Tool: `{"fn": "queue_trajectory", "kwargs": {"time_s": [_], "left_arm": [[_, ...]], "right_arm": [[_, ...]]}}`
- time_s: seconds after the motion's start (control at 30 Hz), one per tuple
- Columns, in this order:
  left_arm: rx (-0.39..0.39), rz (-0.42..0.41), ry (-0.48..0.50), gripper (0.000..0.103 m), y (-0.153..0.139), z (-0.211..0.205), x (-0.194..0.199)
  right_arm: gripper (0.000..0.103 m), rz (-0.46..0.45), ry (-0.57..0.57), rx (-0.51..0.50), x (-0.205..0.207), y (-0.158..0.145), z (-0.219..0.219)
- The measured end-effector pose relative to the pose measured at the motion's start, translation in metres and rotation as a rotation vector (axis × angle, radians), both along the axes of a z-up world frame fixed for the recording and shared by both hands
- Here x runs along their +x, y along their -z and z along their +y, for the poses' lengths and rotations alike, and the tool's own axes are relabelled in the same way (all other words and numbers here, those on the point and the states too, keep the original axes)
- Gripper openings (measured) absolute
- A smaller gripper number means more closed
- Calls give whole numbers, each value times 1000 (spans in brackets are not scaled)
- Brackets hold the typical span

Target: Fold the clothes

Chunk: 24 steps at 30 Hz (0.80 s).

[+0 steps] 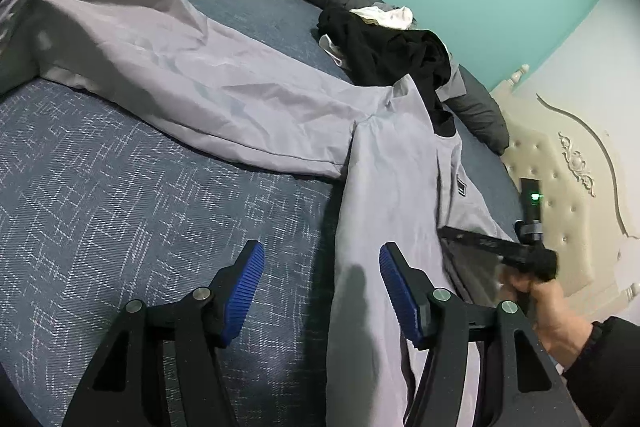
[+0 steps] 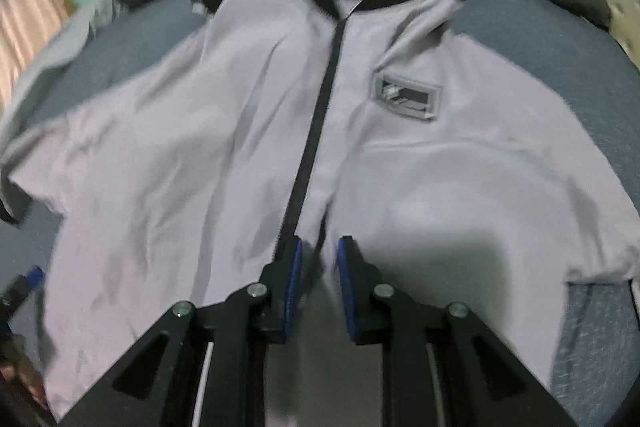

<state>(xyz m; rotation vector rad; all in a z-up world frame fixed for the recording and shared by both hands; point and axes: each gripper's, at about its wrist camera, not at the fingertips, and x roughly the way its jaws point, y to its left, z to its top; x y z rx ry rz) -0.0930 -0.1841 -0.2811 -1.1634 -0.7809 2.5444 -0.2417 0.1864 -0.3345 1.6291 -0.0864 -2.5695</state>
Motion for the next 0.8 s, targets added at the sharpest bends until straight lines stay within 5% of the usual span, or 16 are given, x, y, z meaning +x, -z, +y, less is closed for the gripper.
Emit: {"fn": "queue_trajectory", "kwargs": {"time_s": [0.3, 0.53, 0.8], "left_arm": [[8, 6, 1, 66, -5, 2, 2], [-24, 14, 21, 67, -14, 12, 11], [-94, 30, 81, 69, -48, 40, 18]], "right_arm": [[18, -10, 30, -37, 3, -2, 4], [18, 38, 67, -113, 58, -49, 52], [18, 37, 72, -45, 125, -75, 98]]}}
